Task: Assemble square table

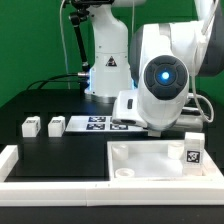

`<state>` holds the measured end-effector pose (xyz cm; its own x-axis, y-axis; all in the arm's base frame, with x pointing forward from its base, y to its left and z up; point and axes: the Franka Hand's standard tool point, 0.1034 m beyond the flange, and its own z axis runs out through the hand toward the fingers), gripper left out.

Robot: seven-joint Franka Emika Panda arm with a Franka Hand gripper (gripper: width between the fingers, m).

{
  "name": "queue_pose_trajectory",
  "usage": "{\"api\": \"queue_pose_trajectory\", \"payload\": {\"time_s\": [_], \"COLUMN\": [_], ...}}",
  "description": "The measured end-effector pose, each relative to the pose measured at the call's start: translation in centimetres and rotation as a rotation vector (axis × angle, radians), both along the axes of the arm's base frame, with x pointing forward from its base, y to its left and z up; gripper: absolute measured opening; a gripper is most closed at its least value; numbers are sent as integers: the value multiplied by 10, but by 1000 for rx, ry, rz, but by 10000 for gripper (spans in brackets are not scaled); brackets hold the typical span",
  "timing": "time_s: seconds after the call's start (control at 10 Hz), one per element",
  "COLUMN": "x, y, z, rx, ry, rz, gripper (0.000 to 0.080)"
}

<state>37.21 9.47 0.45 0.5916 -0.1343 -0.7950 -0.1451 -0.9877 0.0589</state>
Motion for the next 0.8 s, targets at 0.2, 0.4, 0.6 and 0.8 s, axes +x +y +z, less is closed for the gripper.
{"api": "queue_pose_trajectory", "payload": {"time_s": [0.2,0.4,0.6,0.8], "x": [0,16,40,52], "y": [-1,-14,-36,-42], "z": [0,31,72,102], "rx": [0,30,64,68], "ry": [0,12,-29,-82], "rz": [-1,22,34,29], "gripper": [288,290,290,290]}}
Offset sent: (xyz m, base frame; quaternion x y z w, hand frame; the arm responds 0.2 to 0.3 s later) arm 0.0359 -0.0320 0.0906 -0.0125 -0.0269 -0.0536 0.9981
